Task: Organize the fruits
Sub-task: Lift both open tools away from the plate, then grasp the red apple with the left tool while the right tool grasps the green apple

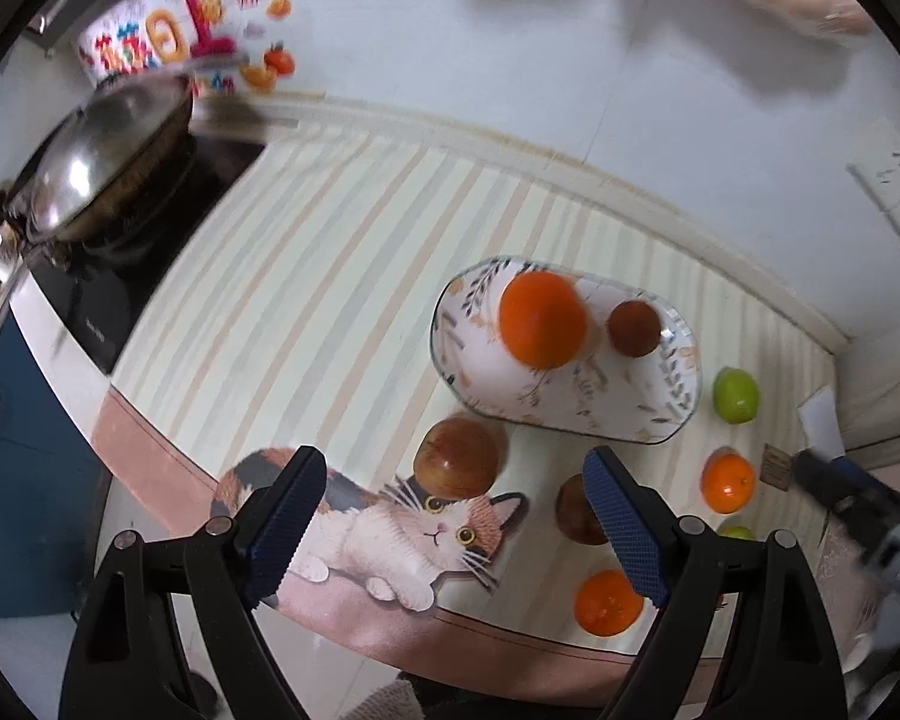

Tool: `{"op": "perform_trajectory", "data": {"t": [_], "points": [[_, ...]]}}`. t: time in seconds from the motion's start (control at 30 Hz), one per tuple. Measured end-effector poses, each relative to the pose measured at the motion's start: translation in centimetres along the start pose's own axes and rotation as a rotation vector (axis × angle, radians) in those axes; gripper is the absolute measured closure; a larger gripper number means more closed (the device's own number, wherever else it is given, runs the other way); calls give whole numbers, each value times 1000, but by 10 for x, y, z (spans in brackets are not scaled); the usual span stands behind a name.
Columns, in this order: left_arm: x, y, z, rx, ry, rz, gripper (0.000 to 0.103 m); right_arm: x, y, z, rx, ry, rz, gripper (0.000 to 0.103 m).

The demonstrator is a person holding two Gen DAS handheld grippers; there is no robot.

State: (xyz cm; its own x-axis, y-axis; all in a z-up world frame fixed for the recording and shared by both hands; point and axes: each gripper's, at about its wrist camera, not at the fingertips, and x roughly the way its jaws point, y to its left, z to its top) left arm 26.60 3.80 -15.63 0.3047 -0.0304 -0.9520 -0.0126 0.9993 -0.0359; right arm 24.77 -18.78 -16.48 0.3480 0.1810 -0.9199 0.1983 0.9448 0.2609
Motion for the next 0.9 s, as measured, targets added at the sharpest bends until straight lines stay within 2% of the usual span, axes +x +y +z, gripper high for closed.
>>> {"op": "perform_trajectory", "data": {"t": [0.2, 0.4, 0.63, 0.73, 0.8, 0.83, 0.9], "points": [[65, 1, 2, -20, 125, 35, 15, 36, -57, 28, 140, 32, -19, 10], [116, -1, -2, -39, 232, 39, 15, 93, -119, 54, 291, 82, -44, 10], [148, 3, -2, -85, 304, 35, 15, 159, -162, 71, 378, 167, -105, 10], [155, 6, -3, -102, 323, 22, 15, 182, -172, 71, 385, 204, -109, 19], [158, 8, -4, -113, 331, 7, 15, 192, -175, 69, 380, 213, -95, 36], [160, 10, -5, -121, 338, -1, 15, 194, -175, 69, 377, 200, -69, 39], [165, 13, -6, -131, 350, -18, 15, 193, -169, 70, 334, 183, -93, 42]]}}
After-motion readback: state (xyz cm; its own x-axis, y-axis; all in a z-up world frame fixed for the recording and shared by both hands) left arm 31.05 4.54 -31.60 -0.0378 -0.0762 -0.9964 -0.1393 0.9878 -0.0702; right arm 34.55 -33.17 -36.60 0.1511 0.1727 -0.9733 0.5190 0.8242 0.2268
